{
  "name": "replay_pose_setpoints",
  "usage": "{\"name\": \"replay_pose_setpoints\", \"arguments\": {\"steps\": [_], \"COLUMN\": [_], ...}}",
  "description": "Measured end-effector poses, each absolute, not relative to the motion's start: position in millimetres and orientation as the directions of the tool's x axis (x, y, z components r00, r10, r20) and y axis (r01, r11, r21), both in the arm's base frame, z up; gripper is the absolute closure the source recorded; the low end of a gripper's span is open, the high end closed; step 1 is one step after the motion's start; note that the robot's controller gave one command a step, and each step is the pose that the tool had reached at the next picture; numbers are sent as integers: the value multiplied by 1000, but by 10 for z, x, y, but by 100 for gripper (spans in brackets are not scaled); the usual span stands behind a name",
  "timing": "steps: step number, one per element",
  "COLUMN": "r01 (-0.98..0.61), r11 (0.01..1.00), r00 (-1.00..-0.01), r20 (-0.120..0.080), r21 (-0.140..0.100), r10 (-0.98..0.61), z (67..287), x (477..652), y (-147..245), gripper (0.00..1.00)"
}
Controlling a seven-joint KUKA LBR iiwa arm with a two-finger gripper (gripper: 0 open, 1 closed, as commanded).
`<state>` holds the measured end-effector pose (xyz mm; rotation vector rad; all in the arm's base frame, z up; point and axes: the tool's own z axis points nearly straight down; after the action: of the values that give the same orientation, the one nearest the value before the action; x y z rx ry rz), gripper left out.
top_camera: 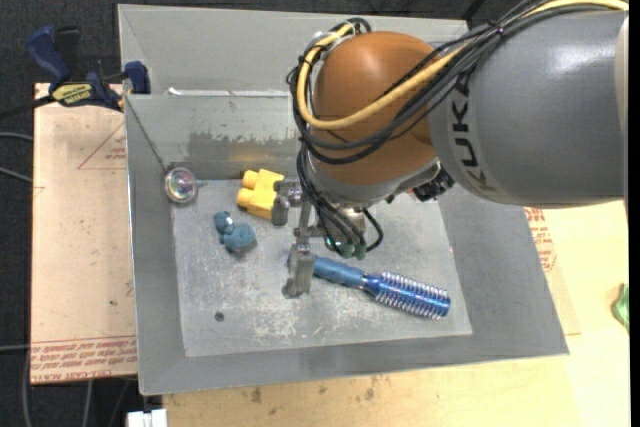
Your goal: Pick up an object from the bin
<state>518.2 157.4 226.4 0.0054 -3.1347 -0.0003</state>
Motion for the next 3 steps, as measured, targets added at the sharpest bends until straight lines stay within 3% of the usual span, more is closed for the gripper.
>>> {"name": "replay_pose_setpoints", "arguments": {"steps": [1,2,3], "r01": [3,-318,-317], "r11": [1000,948,948], "r00": [-1000,-948,-948], "r20": [3,-2,-3], "r21": [0,2,2], "r10": [3,-318,-317], "z": [1020,692,706], "x": [5910,6057,6066], "y": [1547,1834,1828], "gripper": [0,0,100]}}
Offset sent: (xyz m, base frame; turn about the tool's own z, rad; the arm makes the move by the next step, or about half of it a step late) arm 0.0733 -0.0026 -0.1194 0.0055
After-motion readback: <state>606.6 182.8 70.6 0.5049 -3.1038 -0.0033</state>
